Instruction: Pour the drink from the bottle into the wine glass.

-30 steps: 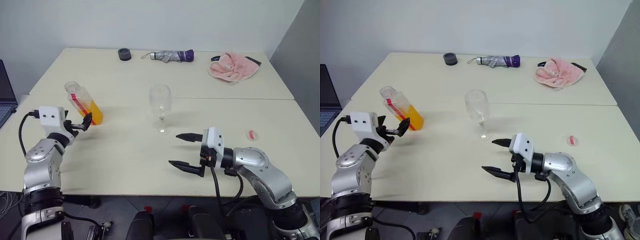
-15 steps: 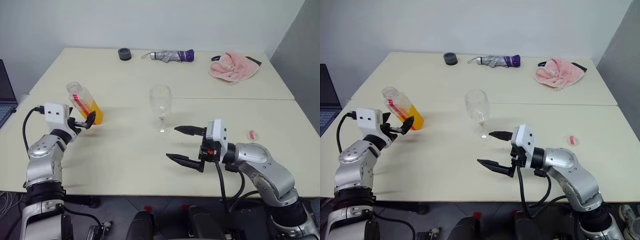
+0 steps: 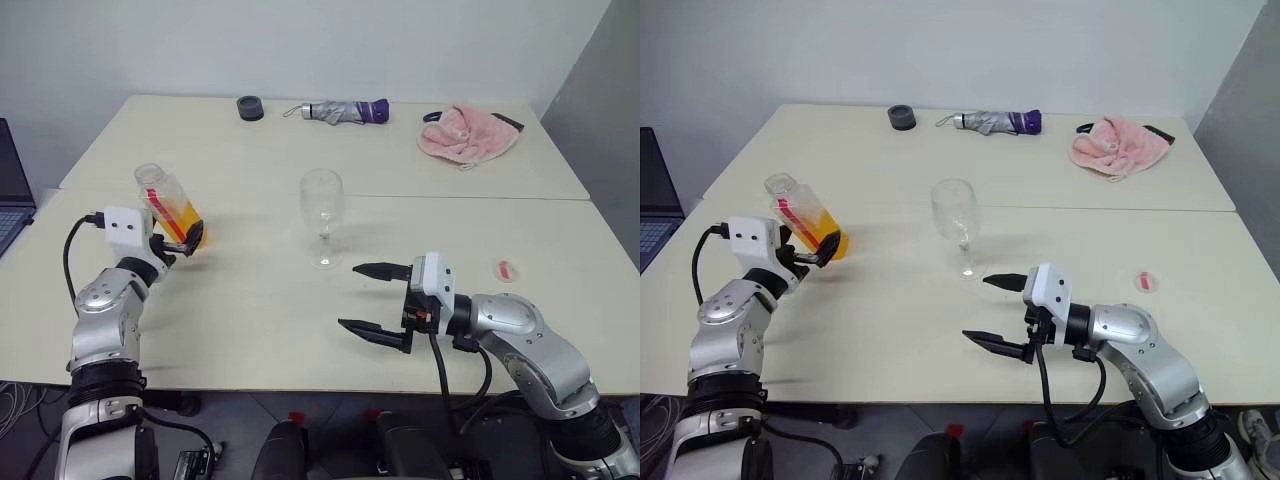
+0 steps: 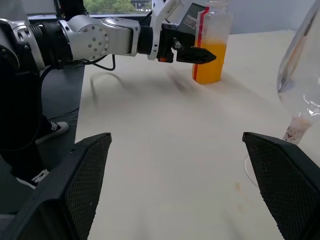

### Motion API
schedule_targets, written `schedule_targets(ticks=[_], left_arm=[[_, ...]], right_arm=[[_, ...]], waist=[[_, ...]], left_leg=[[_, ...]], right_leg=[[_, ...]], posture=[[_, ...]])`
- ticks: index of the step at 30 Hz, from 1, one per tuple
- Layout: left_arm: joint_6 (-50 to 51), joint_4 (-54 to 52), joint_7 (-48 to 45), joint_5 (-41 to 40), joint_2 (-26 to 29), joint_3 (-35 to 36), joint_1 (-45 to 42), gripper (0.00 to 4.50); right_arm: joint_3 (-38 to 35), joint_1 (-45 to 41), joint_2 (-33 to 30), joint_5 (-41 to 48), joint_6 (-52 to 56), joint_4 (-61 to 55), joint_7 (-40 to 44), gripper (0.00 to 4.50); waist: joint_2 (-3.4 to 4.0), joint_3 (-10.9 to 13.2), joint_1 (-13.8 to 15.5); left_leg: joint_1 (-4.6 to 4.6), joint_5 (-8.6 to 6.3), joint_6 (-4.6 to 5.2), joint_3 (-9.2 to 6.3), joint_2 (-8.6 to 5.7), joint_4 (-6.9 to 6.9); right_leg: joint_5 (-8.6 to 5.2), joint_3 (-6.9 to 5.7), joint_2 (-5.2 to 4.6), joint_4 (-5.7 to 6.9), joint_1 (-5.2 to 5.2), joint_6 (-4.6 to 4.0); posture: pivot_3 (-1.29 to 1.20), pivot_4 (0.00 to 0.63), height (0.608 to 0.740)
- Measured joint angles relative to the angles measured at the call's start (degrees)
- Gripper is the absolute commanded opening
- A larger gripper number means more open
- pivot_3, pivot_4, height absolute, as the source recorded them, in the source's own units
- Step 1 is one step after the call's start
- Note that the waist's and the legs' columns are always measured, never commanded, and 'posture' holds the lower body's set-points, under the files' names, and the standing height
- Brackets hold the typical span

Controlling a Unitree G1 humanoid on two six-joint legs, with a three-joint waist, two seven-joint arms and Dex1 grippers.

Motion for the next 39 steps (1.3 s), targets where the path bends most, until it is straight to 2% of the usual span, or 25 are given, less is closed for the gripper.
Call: schedule_targets(ticks=[22, 25, 30, 32, 39], left_arm=[[-0.2, 0.3, 6.5, 0.0, -1.5, -0.4, -4.4, 4.5], [0.0, 0.8, 7.3, -0.1, -1.2, 0.0, -5.0, 3.9], [0.3, 2.7, 7.0, -0.1, -1.0, 0.3, -5.4, 2.32], [0.3, 3.0, 6.9, -0.1, -1.0, 0.3, -5.7, 1.86], [0.5, 3.5, 6.6, -0.2, -1.0, 0.3, -6.2, 1.79]], right_arm=[[0.0, -3.1, 0.0, 0.1, 2.7, 0.0, 0.3, 4.48], [0.0, -3.4, 0.0, 0.0, 2.8, 0.0, 0.3, 4.5], [0.1, -3.8, 0.0, -0.1, 2.8, 0.0, 0.4, 4.5], [0.1, -3.9, 0.1, -0.1, 2.8, 0.0, 0.4, 4.5], [0.1, -4.1, 0.3, -0.3, 2.7, 0.0, 0.4, 4.5]], waist=[[-0.01, 0.0, 0.0], [-0.01, 0.0, 0.0], [-0.01, 0.0, 0.0], [-0.01, 0.0, 0.0], [-0.01, 0.0, 0.0]], left_leg=[[-0.03, 0.0, 0.0, -0.05, 0.0, 0.02], [-0.02, 0.0, -0.01, -0.04, 0.0, 0.02], [-0.02, 0.0, -0.01, -0.04, -0.01, 0.02], [-0.02, 0.0, -0.01, -0.05, -0.01, 0.02], [-0.02, 0.01, -0.01, -0.05, -0.01, 0.03]], right_leg=[[0.0, -0.03, -0.01, 0.01, 0.0, 0.0], [0.0, -0.03, -0.01, 0.02, 0.0, 0.0], [0.0, -0.04, -0.01, 0.02, 0.0, 0.0], [0.01, -0.04, -0.01, 0.02, 0.0, 0.0], [0.01, -0.04, -0.01, 0.03, 0.0, 0.0]], posture=[[0.0, 0.15, 0.74], [0.0, 0.15, 0.74], [0.0, 0.15, 0.74], [0.0, 0.15, 0.74], [0.0, 0.15, 0.74]])
